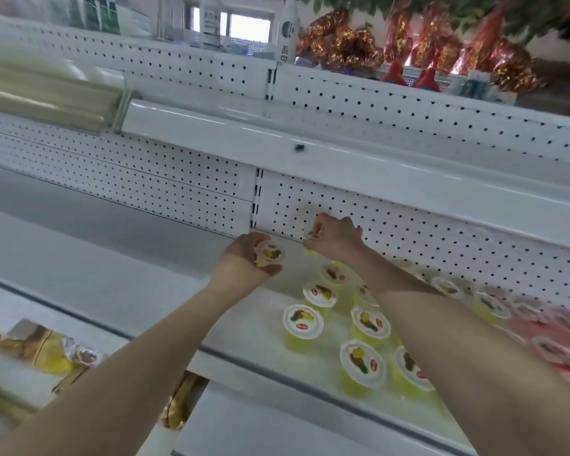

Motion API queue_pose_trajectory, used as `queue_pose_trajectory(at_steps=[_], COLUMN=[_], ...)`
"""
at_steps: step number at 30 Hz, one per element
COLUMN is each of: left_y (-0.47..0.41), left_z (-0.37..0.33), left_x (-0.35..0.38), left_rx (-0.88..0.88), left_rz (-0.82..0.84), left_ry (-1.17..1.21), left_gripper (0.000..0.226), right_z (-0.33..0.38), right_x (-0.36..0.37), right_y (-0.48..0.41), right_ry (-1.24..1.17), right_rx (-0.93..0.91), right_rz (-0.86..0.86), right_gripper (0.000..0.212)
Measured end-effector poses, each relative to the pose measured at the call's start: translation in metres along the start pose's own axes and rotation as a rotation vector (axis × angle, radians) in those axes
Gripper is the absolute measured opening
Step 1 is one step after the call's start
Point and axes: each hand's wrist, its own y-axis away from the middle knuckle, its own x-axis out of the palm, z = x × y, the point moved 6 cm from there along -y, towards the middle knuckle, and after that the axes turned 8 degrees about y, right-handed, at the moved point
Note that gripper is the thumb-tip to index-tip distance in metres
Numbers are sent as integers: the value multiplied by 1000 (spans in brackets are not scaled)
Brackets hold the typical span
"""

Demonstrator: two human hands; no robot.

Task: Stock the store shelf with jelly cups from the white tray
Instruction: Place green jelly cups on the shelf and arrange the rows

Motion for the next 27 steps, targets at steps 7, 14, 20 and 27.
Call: queue_pose_trajectory(at_steps=[7, 14, 20, 27], left_y=[-13, -19, -17, -2], left_z=[0, -10, -11, -31], left_x=[28, 52, 61, 45], left_rx=[-17, -9, -24, 80], left_rz=[77, 132, 195, 247], left_ry=[-68, -157, -208, -413], left_gripper=[59, 61, 65, 70], right_z=[-13, -22, -24, -21], right_x=[19, 7, -4, -27], right_y=[-5, 1, 19, 58], right_ry=[-20, -34, 115, 221], right_rx=[-22, -96, -190, -306], right_rz=[45, -68, -196, -374], right_gripper=[28, 29, 24, 26])
